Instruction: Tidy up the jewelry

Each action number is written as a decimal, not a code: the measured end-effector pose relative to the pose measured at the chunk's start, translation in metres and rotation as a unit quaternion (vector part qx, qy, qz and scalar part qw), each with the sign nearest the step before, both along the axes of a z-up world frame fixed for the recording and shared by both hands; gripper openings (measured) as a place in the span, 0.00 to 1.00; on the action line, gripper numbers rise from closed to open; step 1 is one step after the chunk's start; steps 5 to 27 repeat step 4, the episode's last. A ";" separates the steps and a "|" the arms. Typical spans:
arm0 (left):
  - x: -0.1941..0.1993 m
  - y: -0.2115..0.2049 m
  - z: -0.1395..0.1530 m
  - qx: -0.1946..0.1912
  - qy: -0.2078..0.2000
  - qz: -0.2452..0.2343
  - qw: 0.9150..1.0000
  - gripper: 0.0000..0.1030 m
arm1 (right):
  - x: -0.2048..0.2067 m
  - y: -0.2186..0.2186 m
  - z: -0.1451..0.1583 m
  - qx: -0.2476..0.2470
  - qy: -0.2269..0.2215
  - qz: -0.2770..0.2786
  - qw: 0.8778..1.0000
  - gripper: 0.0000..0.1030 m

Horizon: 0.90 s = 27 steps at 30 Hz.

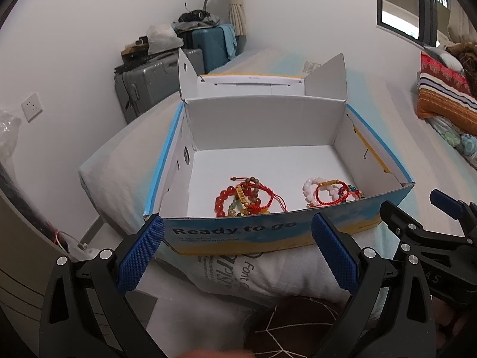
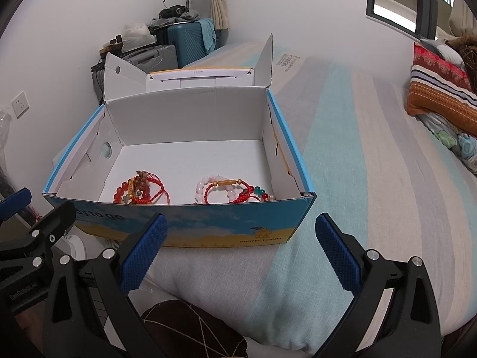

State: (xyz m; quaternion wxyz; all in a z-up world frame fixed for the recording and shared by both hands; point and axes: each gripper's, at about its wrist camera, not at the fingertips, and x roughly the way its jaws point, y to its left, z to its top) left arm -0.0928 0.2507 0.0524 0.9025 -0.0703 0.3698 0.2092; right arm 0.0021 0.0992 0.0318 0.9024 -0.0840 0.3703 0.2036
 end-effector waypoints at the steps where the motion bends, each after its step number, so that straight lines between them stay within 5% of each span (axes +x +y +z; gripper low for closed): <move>1: 0.000 0.000 0.000 -0.001 0.000 0.000 1.000 0.94 | 0.000 0.000 0.000 0.000 0.000 0.000 1.000 0.93; 27: -0.001 0.000 0.000 -0.001 0.000 -0.001 1.000 0.94 | 0.000 0.000 0.000 0.000 0.000 0.000 1.000 0.93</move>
